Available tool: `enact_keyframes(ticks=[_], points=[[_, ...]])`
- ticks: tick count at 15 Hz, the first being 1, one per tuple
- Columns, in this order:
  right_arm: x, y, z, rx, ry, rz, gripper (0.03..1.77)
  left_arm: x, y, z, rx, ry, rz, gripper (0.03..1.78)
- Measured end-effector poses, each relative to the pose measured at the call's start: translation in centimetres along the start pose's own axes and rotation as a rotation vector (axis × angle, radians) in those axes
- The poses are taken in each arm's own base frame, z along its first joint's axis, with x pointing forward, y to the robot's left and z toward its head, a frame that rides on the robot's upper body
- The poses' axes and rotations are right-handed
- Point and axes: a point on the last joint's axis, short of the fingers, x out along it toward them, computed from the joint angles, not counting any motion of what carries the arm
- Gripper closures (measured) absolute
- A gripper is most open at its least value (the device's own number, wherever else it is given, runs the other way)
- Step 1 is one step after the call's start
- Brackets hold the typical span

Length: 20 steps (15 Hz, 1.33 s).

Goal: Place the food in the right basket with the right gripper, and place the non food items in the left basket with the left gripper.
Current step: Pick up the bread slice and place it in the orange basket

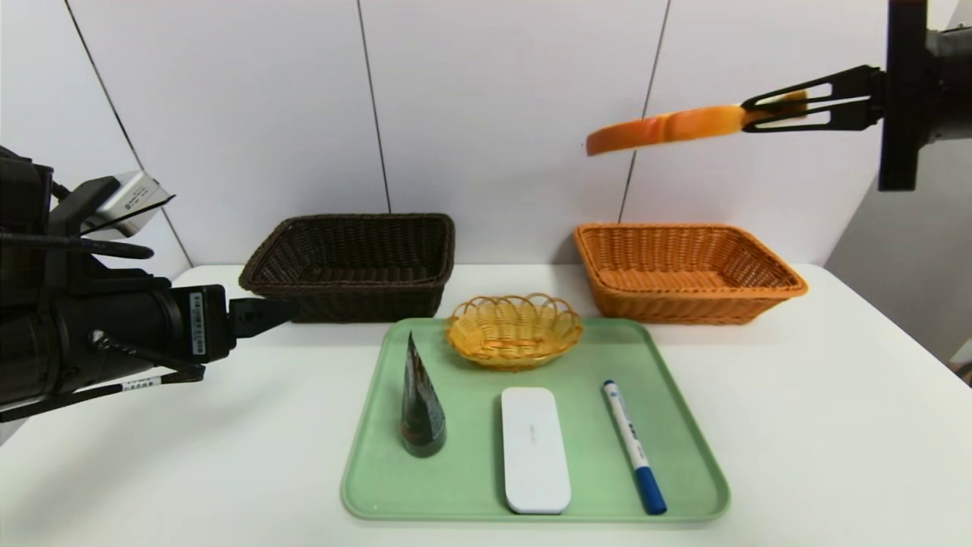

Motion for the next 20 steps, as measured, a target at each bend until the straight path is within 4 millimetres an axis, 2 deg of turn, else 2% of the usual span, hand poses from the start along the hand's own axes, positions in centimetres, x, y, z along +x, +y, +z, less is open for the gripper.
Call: enact_keyframes(ticks=[3,8,11,15,20], points=[[0.3,-1.1,3.3,-0.015,-0.043,-0.116,1.72,-0.1,0.0,0.0,0.0,-0.002,-0.001,0.12],[2.9,-3.9,10.0,0.074,-0.13,-0.218,1.72,0.0,0.0,0.0,-0.002,0.001,-0.002,0.12],[4.2,-5.6,13.3,0.115,-0.188,-0.262,1.72,0.0,0.0,-0.1,-0.002,0.004,-0.003,0.12],[6.3,-8.0,16.6,0.133,-0.221,-0.326,1.72,0.3,0.0,-0.1,-0.002,0.01,0.0,0.12],[8.7,-10.5,19.1,0.17,-0.217,-0.36,1.72,0.5,0.0,-0.1,-0.002,0.017,0.002,0.12]])
